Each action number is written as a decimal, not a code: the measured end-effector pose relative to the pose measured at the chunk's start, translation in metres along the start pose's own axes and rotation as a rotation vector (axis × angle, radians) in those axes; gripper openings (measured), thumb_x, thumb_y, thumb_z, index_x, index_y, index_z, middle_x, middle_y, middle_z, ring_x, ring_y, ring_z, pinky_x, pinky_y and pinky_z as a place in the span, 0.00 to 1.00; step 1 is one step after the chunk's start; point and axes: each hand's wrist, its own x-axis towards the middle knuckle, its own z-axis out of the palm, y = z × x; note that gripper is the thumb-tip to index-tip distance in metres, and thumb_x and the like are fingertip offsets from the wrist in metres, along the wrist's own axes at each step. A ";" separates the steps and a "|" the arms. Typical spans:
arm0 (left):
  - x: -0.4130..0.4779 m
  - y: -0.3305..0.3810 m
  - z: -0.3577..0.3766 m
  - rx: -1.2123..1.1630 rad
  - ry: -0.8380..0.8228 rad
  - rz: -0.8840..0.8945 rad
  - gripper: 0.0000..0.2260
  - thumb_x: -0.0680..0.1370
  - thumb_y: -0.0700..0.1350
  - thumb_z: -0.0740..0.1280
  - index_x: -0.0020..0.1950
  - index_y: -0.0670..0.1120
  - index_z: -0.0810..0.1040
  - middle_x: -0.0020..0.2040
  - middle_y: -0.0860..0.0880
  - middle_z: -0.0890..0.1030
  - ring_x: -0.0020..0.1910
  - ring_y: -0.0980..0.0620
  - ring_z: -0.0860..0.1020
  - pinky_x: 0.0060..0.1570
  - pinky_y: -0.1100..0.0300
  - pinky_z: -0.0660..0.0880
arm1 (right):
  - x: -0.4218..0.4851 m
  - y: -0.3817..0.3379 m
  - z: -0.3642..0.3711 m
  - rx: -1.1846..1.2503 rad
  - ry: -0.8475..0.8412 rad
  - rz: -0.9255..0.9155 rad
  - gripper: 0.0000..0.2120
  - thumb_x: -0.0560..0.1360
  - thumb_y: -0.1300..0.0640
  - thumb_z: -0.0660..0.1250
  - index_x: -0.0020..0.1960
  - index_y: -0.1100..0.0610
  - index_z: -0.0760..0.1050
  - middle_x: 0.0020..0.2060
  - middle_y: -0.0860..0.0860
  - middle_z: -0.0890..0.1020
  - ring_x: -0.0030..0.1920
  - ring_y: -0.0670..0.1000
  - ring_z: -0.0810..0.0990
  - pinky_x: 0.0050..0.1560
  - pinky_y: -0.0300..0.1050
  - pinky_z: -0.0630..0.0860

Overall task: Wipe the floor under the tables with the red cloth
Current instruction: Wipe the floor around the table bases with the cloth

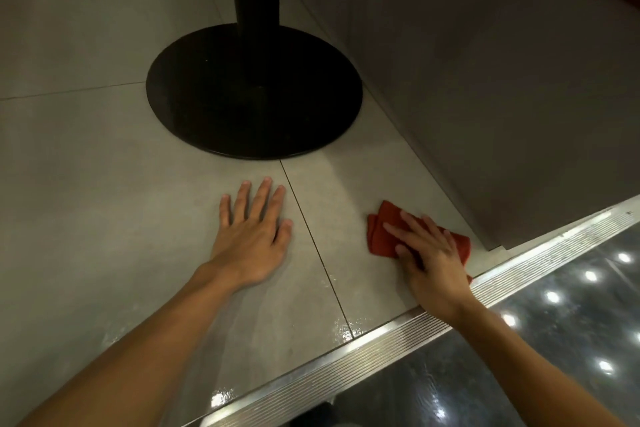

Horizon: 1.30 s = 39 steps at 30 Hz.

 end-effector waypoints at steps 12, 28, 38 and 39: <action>0.000 0.000 -0.002 -0.007 -0.019 -0.003 0.27 0.81 0.60 0.40 0.78 0.55 0.36 0.78 0.54 0.32 0.74 0.50 0.28 0.73 0.45 0.31 | -0.035 -0.046 0.028 -0.009 -0.238 -0.454 0.19 0.82 0.45 0.53 0.71 0.35 0.65 0.76 0.35 0.56 0.78 0.45 0.44 0.77 0.57 0.45; 0.004 -0.005 -0.005 -0.138 -0.012 -0.001 0.24 0.83 0.55 0.45 0.79 0.57 0.45 0.79 0.56 0.39 0.76 0.53 0.33 0.73 0.50 0.30 | -0.042 -0.094 0.054 0.038 -0.261 -0.523 0.19 0.80 0.48 0.54 0.70 0.36 0.67 0.76 0.37 0.57 0.79 0.48 0.43 0.76 0.55 0.40; -0.063 -0.017 -0.030 -0.795 0.331 -0.106 0.18 0.80 0.35 0.60 0.63 0.55 0.77 0.64 0.55 0.78 0.65 0.61 0.73 0.66 0.70 0.65 | -0.019 -0.142 0.046 0.707 -0.426 -0.351 0.16 0.78 0.69 0.63 0.59 0.55 0.82 0.64 0.48 0.79 0.68 0.42 0.72 0.73 0.43 0.63; -0.075 -0.007 -0.027 -0.775 0.355 -0.092 0.18 0.80 0.36 0.61 0.62 0.55 0.77 0.63 0.56 0.78 0.64 0.61 0.74 0.65 0.69 0.66 | -0.010 -0.133 0.037 0.819 -0.331 -0.254 0.15 0.77 0.71 0.63 0.55 0.58 0.83 0.58 0.50 0.83 0.62 0.44 0.78 0.69 0.46 0.70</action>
